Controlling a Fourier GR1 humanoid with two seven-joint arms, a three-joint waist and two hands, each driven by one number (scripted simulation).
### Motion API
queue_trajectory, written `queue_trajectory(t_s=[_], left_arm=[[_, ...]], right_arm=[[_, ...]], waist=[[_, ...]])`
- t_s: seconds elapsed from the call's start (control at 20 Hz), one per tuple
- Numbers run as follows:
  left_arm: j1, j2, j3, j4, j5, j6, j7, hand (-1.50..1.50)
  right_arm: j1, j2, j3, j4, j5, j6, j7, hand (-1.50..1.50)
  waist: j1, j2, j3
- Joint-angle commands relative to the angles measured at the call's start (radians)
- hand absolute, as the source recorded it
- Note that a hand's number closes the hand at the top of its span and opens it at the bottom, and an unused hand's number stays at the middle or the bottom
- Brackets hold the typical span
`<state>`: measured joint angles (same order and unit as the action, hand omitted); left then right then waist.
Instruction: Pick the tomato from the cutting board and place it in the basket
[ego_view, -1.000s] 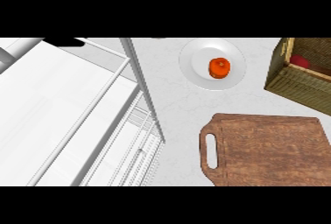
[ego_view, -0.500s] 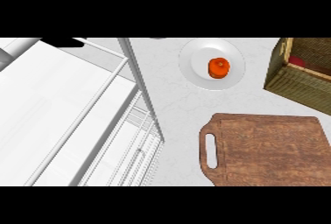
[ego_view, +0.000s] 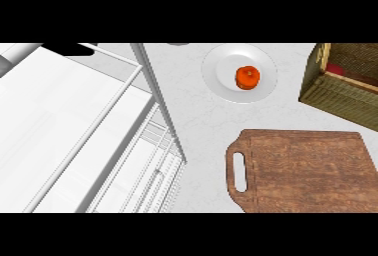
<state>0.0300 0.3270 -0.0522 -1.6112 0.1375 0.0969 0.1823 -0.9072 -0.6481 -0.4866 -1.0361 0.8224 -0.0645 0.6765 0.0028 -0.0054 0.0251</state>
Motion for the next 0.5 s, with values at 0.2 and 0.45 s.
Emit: queue_trajectory(t_s=[0.2,0.45], left_arm=[[0.118,-0.038,-0.043,0.135,0.009,-0.017,0.094,0.0],[0.102,-0.028,-0.023,0.138,0.016,-0.021,0.126,0.0]], right_arm=[[-0.015,-0.065,-0.019,0.032,-0.017,0.004,-0.063,-1.5],[-0.011,-0.082,-0.079,-0.025,-0.054,-0.039,-0.049,-1.5]], waist=[[0.007,0.015,-0.026],[-0.019,0.007,-0.025]])
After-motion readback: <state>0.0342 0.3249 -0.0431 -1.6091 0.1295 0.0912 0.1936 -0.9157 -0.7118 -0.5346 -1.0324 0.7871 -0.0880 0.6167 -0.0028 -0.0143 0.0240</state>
